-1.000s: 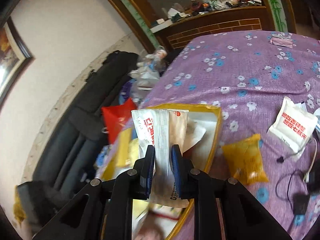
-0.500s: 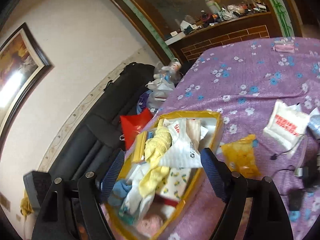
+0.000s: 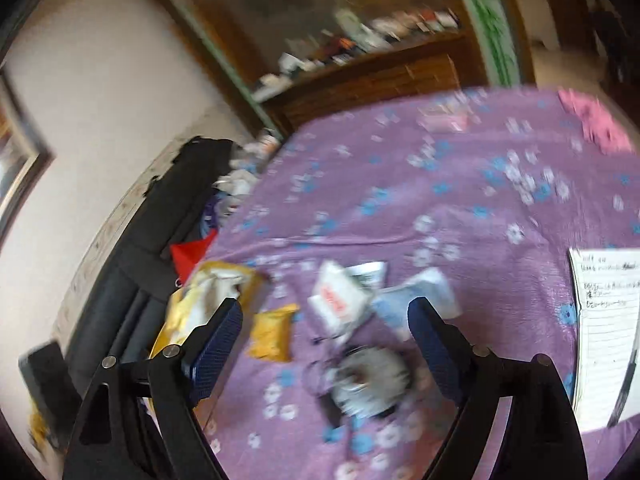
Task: Organize soft objects
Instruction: 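Move both tools back toward the remaining white packets beside the black motor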
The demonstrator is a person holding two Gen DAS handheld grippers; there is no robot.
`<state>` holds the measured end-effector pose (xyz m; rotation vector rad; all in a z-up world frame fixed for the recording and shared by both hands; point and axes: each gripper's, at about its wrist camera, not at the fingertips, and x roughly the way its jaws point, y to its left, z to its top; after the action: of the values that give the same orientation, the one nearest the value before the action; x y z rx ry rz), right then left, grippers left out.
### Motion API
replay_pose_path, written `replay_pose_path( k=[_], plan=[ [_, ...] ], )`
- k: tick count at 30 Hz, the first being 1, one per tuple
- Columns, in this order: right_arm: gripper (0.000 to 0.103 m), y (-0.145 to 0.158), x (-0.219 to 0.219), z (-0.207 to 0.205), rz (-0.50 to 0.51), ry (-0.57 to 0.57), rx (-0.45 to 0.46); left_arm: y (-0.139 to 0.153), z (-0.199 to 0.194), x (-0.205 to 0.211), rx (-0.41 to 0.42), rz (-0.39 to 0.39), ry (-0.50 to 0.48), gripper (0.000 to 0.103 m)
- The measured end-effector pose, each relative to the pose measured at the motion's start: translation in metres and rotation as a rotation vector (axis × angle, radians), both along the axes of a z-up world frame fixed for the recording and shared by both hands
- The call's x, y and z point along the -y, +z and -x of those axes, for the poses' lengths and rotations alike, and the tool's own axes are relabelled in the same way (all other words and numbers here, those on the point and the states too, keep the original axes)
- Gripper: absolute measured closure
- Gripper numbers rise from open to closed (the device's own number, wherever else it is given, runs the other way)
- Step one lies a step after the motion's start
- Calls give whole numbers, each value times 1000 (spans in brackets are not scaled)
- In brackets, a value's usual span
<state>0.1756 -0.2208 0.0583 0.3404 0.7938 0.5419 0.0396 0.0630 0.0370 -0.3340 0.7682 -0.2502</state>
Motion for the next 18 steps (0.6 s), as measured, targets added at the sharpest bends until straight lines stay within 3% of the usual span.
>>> replay_pose_path(
  k=[5,10,17,18],
  plan=[
    [23,-57,25,-69,-65,-86,-185,-8,-33,16,-73,-31,-18,28],
    [30,-95,18,-92,-140,-72,-317,-29,-75,29,-172,-42,9,28],
    [30,-100,3,-106,-104,-29,-258,-51,-157,54,-307,25,-53,28],
    [34,-103,3,-104,-98,-33,-256,-54,-168,55,-318,27,-54,28]
  ],
)
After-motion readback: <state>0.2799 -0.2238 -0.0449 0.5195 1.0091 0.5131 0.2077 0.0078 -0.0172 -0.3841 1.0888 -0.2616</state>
